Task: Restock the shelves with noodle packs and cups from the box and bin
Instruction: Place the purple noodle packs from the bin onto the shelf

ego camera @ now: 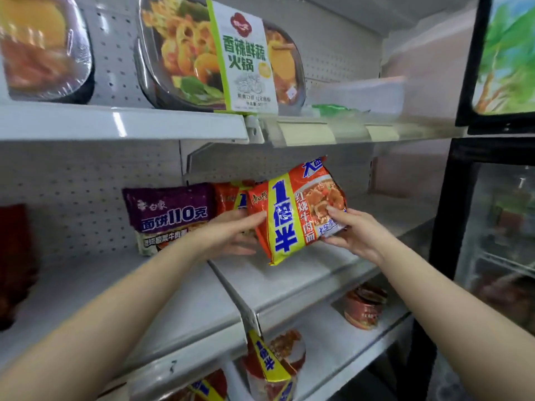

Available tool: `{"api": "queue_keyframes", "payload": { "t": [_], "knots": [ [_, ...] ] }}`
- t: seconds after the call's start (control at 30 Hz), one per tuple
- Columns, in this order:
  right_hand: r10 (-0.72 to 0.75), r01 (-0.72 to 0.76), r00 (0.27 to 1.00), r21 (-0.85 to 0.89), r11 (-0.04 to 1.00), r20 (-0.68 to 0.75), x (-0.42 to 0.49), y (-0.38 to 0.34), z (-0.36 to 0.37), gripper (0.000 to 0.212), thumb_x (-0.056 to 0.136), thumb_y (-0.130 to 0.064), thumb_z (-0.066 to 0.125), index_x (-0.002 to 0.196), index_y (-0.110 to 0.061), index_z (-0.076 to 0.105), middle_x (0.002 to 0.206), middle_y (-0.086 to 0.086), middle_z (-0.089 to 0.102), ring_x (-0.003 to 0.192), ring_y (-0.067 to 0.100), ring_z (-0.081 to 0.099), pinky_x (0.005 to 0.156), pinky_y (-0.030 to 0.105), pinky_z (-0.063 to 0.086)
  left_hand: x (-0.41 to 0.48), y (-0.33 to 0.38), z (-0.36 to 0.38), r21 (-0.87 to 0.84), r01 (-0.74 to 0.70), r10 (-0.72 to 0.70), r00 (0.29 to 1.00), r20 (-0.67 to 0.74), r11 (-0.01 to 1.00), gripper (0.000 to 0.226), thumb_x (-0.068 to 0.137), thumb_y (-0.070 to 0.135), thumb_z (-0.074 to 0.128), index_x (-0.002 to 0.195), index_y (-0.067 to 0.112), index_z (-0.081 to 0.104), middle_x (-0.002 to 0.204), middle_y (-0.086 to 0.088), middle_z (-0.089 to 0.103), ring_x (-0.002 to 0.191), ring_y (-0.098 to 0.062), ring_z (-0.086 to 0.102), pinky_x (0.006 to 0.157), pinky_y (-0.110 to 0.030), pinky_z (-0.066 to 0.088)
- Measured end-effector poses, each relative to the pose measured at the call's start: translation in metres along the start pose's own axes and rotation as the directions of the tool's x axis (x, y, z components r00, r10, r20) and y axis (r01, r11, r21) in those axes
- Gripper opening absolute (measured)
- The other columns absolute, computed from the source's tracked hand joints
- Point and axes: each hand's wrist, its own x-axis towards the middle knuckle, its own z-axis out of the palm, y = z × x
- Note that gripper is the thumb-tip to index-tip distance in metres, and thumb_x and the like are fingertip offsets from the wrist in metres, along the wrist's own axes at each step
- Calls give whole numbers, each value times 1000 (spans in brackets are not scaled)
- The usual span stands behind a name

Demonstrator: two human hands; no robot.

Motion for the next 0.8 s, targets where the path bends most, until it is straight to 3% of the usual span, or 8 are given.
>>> {"api": "queue_keyframes", "payload": {
  "t": [0.1, 0.23, 0.3, 0.37, 0.47, 0.57, 0.67, 0.8],
  "knots": [
    [26, -26, 1000, 87, 996, -2, 36, 15, 22, 35, 79, -20, 69, 109, -3, 63, 91, 12, 75, 83, 23, 72, 66, 36, 62, 13, -5, -5, 112, 43, -32, 995, -98, 993, 54, 80, 40, 78, 127, 23, 58, 113, 2, 74, 100, -18, 72, 90, -39, 58],
    [64, -64, 998, -81, 995, -3, 74, 36, 44, 55, 68, -33, 79, 112, -5, 64, 101, 14, 75, 98, 33, 70, 94, 50, 54, 35, -22, -23, 154, 76, -29, 958, -285, 985, 49, 78, 29, 82, 121, 17, 62, 105, 2, 73, 89, -13, 73, 69, -27, 61],
    [36, -37, 999, -185, 982, -9, 91, 44, 51, 53, 67, -35, 80, 111, -9, 65, 97, 11, 76, 95, 31, 71, 91, 48, 55, 44, -32, -31, 214, 106, -26, 937, -348, 971, 44, 79, 25, 82, 117, 19, 62, 104, 3, 71, 86, -10, 70, 68, -27, 61],
    [26, -26, 1000, -215, 976, -5, 107, 48, 56, 52, 67, -31, 80, 111, -8, 65, 92, 7, 76, 84, 21, 73, 77, 33, 58, 56, -40, -37, 282, 143, -17, 915, -404, 949, 37, 78, 27, 84, 108, 24, 62, 104, 4, 70, 89, -12, 69, 76, -34, 62],
    [5, -4, 1000, -245, 970, 6, 134, 56, 60, 27, 84, -13, 72, 108, -7, 62, 94, 6, 72, 74, 12, 71, 57, 16, 54, 76, -51, -48, 398, 207, 1, 886, -464, 894, 53, 70, 39, 88, 114, 21, 66, 113, 1, 72, 97, -15, 69, 89, -35, 58],
    [-42, 14, 997, -396, 918, -63, 163, 71, 58, 34, 84, -8, 73, 116, -6, 63, 108, 11, 72, 91, 21, 70, 79, 32, 58, 91, -61, -51, 606, 286, 68, 868, -493, 742, 73, 66, 52, 86, 126, 18, 64, 119, -2, 70, 102, -17, 68, 90, -30, 54],
    [-71, 22, 994, -489, 872, -82, 176, 79, 63, 30, 86, -3, 68, 115, -11, 62, 107, 3, 69, 89, 15, 65, 72, 22, 50, 102, -72, -49, 612, 307, 47, 869, -492, 729, 79, 67, 56, 84, 132, 17, 60, 122, -5, 69, 104, -17, 68, 92, -32, 55],
    [-116, 65, 991, -497, 865, -71, 183, 82, 68, 37, 89, -1, 63, 122, -15, 58, 107, 2, 66, 93, 16, 63, 75, 24, 47, 113, -79, -45, 590, 387, -31, 853, -521, 708, 81, 69, 63, 79, 131, 15, 59, 122, -6, 68, 104, -19, 67, 90, -32, 56]
  ]
}}
